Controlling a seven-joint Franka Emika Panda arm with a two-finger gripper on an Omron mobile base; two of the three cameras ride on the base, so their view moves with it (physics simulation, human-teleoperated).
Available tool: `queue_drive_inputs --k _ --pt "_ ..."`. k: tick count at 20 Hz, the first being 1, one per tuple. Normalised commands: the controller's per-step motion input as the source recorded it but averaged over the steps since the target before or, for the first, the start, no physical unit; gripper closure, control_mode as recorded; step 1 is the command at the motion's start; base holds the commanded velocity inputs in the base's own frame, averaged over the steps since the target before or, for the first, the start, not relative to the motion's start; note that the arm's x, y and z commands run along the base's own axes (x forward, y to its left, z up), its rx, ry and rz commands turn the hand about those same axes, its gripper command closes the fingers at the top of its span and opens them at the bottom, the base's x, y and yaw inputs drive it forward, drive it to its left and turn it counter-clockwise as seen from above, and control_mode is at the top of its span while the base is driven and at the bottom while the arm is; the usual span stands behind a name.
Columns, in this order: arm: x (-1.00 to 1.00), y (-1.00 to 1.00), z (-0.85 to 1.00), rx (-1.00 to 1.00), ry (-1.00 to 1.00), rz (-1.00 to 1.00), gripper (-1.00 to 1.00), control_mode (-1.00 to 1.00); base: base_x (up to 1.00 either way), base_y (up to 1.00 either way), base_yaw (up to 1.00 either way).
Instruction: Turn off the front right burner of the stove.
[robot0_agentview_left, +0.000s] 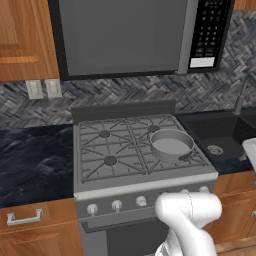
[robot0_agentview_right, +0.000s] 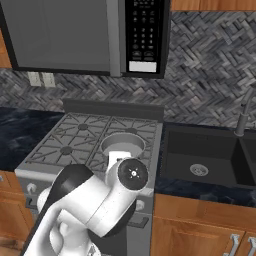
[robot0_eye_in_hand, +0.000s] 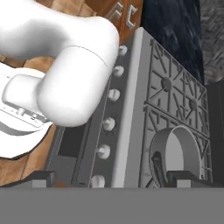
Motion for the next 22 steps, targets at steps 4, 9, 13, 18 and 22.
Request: queue_drive_inputs --k 4,9,13,18,22 --pt "-0.19 0.0 -0.49 0.0 -0.18 0.01 -1.0 -1.0 0.0 0.0 0.0" --pt "-0.14 0.0 -0.55 0.0 -0.13 0.0 -1.0 -1.0 0.0 0.0 0.0" --pt "-0.1 0.0 -0.54 0.0 -0.12 0.01 -1.0 -1.0 0.0 0.0 0.0" --pt "-0.01 0.05 -0.56 0.0 -0.12 0.0 -1.0 -1.0 0.0 0.0 0.0" --pt "0.04 0.0 -0.44 0.0 -0.09 0.0 -1.0 -1.0 0.0 0.0 0.0"
